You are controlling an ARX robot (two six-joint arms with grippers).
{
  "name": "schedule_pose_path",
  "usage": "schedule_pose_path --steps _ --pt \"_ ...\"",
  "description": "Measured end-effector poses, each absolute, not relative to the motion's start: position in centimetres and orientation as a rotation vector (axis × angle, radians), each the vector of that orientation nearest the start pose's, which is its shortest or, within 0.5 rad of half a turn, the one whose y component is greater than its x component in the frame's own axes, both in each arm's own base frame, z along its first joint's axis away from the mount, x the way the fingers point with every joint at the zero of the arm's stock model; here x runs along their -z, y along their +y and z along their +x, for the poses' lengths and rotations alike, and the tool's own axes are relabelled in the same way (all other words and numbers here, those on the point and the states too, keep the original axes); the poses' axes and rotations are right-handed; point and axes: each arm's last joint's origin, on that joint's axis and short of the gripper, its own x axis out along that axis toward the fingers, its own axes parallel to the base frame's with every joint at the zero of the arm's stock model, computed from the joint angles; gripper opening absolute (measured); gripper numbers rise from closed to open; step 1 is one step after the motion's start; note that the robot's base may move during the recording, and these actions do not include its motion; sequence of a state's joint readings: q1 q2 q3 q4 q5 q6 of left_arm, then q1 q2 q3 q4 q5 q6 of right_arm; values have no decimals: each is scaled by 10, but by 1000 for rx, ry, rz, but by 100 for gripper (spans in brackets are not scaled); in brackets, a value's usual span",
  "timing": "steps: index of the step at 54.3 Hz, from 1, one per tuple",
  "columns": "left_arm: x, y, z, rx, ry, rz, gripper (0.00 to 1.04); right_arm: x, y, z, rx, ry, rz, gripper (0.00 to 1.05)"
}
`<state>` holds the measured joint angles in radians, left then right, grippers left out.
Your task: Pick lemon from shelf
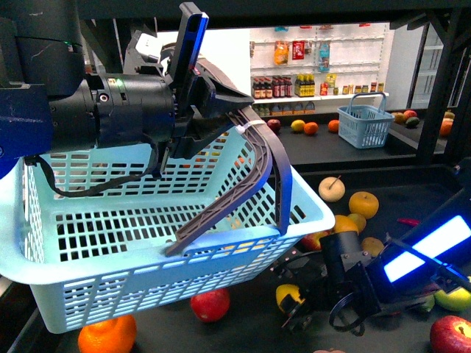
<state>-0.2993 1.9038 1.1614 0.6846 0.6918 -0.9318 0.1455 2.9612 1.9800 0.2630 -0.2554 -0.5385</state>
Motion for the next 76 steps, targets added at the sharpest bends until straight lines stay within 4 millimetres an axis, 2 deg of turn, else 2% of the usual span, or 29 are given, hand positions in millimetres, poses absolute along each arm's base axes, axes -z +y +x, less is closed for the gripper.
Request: schedule_pose_path --steps 5,8,17,23,27,34,39,43,46,51,65,76 --pt "-226 -141 393 889 515 -864 13 61 56 532 -478 571 -462 53" --pt "-226 -141 393 889 515 -863 13 42 30 532 -394 555 -451 52" --pt "-226 -141 393 889 515 -863 13 6 -15 525 -250 504 -366 52" --pt "-226 -141 393 889 516 -863 13 -21 -32 519 -187 435 -307 51" --pt "-226 -141 393 889 516 -863 13 -53 -37 512 -176 362 -267 51" --pt "-226 -141 393 890 516 -863 13 -105 -32 499 -203 252 -232 51" --pt "-226 -141 393 889 515 -863 13 -142 -20 487 -234 181 -203 51" --pt "-226 -141 393 888 515 -864 13 -166 -6 478 -275 142 -166 51" --pt "-226 -141 393 889 515 -864 13 -174 3 474 -303 133 -143 50" --pt "-226 -141 393 889 516 -864 13 -179 18 469 -332 138 -116 50" --pt "-226 -141 393 889 516 -863 13 -171 64 460 -415 189 -54 50" --pt "-226 -141 393 889 515 -864 13 -170 86 457 -445 210 -20 50"
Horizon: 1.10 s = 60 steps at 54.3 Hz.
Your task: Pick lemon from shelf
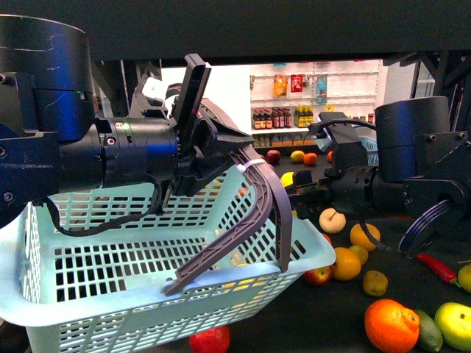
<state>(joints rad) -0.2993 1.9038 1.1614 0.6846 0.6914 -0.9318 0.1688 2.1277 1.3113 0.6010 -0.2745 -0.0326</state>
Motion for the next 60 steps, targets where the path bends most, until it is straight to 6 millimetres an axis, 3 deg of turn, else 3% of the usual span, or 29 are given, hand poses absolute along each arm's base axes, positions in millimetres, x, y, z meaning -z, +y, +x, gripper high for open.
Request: schedule_pose_path --steps 11,23,27,36,41,47,56,60 --pt "-226 -141 393 889 515 -863 13 -167 99 453 -463 240 -24 51" --pt "-226 -141 393 889 515 -863 13 -166 102 453 -446 242 12 84" --pt "-226 -141 393 891 517 -864 13 -172 95 450 -431 235 29 99" --pt "-226 -141 393 888 515 -864 13 -205 64 427 -312 161 30 97" --pt "-226 -141 393 888 515 -863 13 -240 40 397 -236 80 27 97" --pt "-226 -141 393 888 515 -864 13 -261 22 354 -204 12 3 97" --pt "-226 -141 393 896 519 -863 13 -256 7 279 -178 -5 -1 97" --pt "-226 -141 393 896 519 -863 13 -249 1 256 -155 7 5 97"
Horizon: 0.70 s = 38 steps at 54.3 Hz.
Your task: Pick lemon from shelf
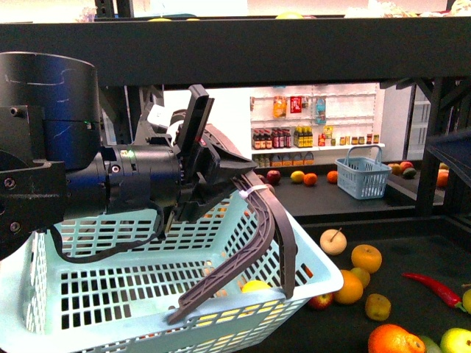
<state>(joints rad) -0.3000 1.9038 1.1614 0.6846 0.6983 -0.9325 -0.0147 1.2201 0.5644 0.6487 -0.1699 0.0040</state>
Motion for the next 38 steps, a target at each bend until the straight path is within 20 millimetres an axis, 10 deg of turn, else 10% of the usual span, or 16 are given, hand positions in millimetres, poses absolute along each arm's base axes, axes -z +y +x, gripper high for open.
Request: schedule_pose_path --steps 20,38 --pt "-226 -141 393 889 518 -867 13 -193 0 155 -3 22 6 52" --pt "-226 -141 393 893 521 -867 13 -180 0 134 0 7 0 3"
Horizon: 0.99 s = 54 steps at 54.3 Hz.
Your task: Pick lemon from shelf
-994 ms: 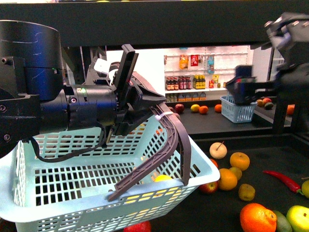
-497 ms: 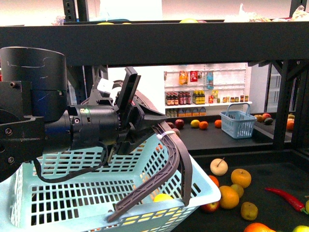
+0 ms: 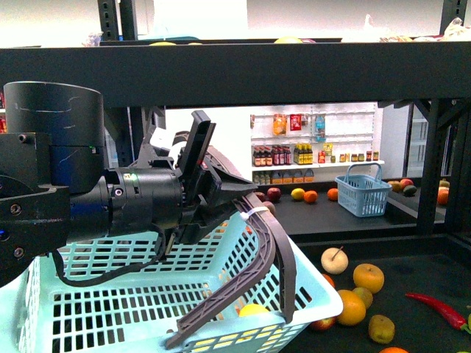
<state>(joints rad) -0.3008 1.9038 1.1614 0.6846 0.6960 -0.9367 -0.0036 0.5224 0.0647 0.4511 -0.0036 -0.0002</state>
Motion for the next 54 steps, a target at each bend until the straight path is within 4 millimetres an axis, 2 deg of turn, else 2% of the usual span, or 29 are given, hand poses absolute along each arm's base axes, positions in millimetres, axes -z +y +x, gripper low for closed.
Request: schedule_pose_path --steps 11,47,54 --pt "-226 -141 393 888 518 -867 13 -170 0 124 -1 -5 2 3" --pt "-226 -141 393 889 518 -868 13 -171 0 108 1 -14 2 3" --pt "-226 -141 393 888 518 -867 13 -167 0 99 2 8 2 3"
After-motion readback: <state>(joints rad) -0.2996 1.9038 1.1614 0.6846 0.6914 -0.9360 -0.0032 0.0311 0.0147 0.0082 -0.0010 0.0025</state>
